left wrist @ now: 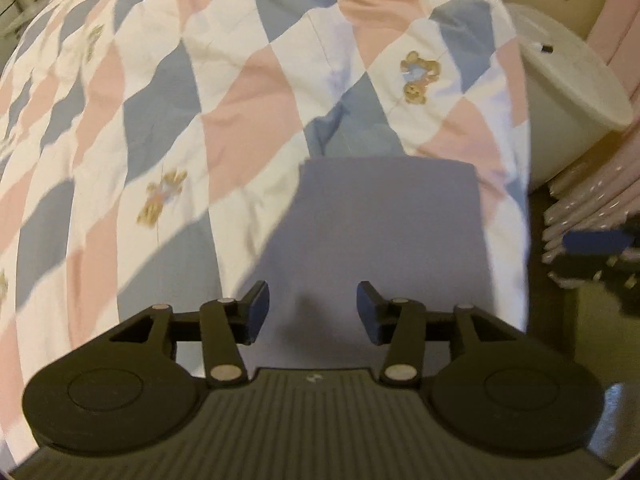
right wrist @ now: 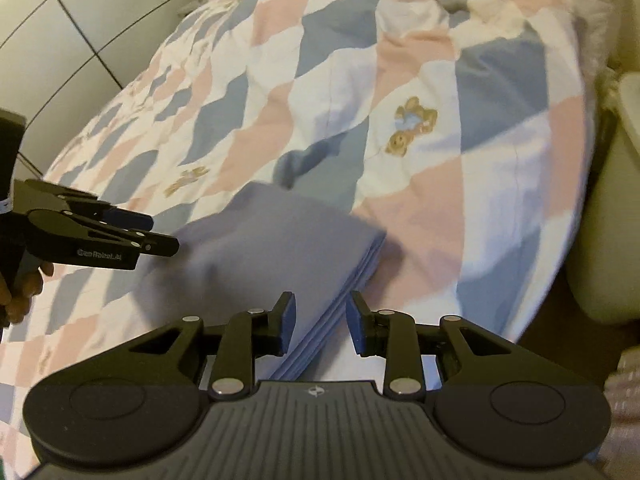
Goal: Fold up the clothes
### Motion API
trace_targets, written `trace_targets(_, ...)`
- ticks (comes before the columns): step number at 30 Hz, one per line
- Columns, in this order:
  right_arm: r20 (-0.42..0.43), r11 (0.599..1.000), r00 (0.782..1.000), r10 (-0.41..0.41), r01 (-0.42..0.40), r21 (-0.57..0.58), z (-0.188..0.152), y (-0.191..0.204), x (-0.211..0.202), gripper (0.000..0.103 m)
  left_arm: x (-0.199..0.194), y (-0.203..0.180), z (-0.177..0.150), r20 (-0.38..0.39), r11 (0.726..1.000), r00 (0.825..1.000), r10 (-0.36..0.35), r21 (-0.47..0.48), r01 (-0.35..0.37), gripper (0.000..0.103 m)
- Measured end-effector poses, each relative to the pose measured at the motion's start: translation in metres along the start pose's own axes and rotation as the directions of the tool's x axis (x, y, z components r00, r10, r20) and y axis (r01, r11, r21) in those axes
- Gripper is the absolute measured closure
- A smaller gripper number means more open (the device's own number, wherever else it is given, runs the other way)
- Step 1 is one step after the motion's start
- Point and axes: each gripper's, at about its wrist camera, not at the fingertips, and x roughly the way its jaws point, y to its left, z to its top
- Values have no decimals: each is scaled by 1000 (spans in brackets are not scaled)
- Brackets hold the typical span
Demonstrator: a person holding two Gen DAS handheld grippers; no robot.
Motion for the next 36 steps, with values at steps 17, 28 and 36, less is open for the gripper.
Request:
trace_targets(17, 78, 1000, 997, -12, 13, -10, -83, 68, -98, 60, -117, -26, -96, 78, 998, 997, 14, -65, -9, 51)
trace_targets(28, 70, 996, 997, 28, -22, -85, -51, 66, -94, 55, -113, -25, -74, 90, 991, 994, 57, -127, -45, 40)
trace_targets(36, -47, 973, 994, 95, -103, -206, 7, 37, -45, 36, -80, -16, -50, 70, 940, 980, 185, -304, -155, 5)
